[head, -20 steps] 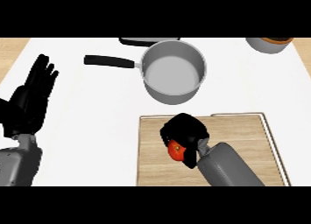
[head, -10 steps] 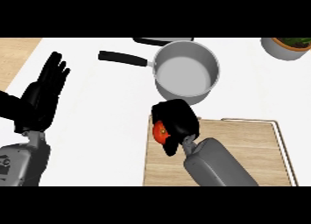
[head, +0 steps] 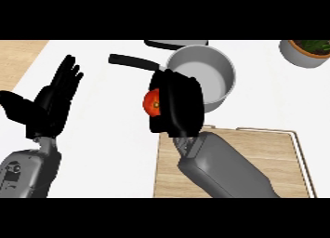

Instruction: Pick the tomato from the tray and place it in the pot

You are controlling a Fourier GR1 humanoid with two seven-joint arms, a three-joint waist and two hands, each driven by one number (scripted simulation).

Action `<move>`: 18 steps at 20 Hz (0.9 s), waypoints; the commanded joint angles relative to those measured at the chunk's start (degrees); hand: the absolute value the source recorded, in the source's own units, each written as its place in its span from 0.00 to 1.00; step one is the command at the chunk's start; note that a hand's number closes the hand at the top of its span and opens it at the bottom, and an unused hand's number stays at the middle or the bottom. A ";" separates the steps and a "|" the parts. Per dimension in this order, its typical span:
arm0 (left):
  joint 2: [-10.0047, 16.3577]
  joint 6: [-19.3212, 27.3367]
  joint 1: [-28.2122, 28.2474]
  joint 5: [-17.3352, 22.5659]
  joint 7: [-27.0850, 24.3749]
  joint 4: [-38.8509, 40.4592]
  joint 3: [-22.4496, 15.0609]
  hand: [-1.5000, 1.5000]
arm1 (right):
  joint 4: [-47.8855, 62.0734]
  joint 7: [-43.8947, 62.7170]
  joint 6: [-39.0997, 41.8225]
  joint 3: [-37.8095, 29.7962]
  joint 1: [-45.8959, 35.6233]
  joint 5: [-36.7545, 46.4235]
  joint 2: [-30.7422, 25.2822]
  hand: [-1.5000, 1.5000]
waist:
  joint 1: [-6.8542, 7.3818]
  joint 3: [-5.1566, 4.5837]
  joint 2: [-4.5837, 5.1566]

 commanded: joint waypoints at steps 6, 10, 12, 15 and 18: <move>-0.54 0.96 -1.77 -1.21 -0.38 1.23 -0.35 0.50 | 6.94 24.18 -10.92 3.74 -15.53 7.16 0.02 1.00 | 0.48 -0.15 0.62; -0.57 1.13 -2.19 -1.39 -0.55 1.39 -0.19 0.50 | 9.45 27.20 -16.44 3.96 -17.01 5.87 0.00 1.00 | -0.39 0.02 0.95; -1.61 2.24 -2.36 -1.59 -0.44 2.12 -0.20 0.50 | 11.39 28.96 -15.89 3.89 -19.01 6.03 0.00 1.00 | -0.75 -0.02 0.95; -0.63 0.75 -0.57 -1.14 -2.28 1.84 0.29 0.50 | 15.15 27.13 -20.19 1.60 -19.89 3.83 -0.01 1.00 | -0.60 0.01 1.32; -0.16 1.56 -1.83 -1.34 -0.59 1.37 0.94 0.50 | 19.28 26.99 -23.15 2.37 -19.45 3.97 -0.01 1.00 | -1.33 0.06 1.27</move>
